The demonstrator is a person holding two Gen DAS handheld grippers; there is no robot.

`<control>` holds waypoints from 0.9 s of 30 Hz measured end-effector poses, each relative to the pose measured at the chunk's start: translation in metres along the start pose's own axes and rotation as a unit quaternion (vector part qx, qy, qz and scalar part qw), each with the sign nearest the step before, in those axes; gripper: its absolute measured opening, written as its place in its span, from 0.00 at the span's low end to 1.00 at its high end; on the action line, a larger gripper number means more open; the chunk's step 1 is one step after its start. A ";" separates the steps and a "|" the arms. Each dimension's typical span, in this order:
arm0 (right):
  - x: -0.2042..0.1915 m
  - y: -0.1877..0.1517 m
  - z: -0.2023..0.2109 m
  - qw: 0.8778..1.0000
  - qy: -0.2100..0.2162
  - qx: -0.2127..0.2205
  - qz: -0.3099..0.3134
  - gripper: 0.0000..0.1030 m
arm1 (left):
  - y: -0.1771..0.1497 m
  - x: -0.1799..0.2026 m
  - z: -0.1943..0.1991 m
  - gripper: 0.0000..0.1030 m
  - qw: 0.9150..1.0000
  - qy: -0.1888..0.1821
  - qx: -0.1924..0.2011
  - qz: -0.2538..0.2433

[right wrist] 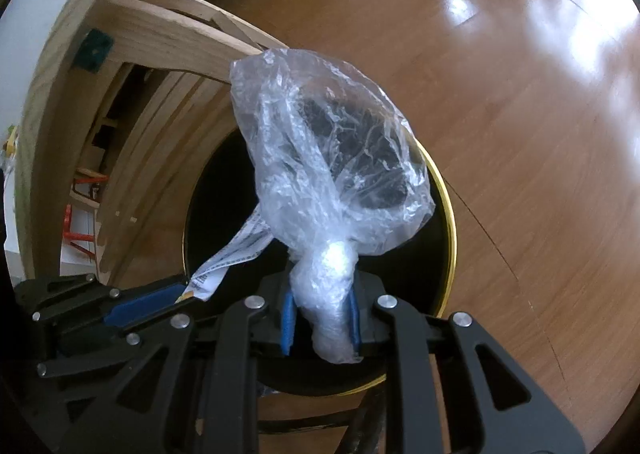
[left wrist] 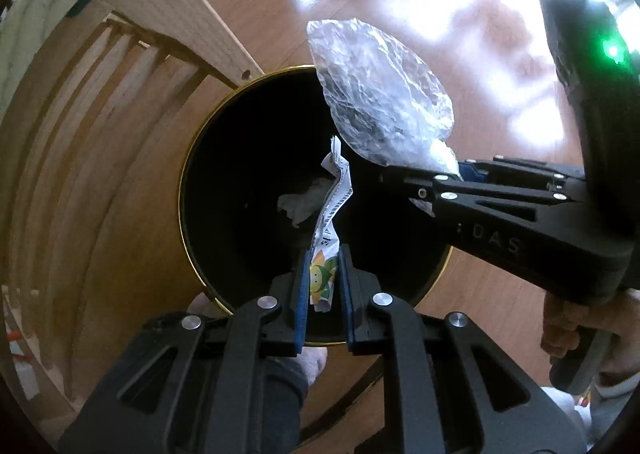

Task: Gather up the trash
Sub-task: 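Carry the strip and plastic bag to the bin and open both tools, then grasp the red cigarette box with the left tool while the right tool grasps the white snack bag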

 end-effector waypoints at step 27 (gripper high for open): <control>-0.238 0.130 0.108 0.960 0.092 0.201 0.173 0.93 | -0.040 -0.251 0.290 0.94 0.910 0.241 0.276 0.192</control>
Point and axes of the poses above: each gripper's, at about its wrist camera, not at the fingertips, and z roughly against the way its jaws point, x to its right, y to its top, the point moved 8 cm from there along -z, roughly the way its jaws point, and after that the axes turned 14 degrees about x, right-handed, at the moved point
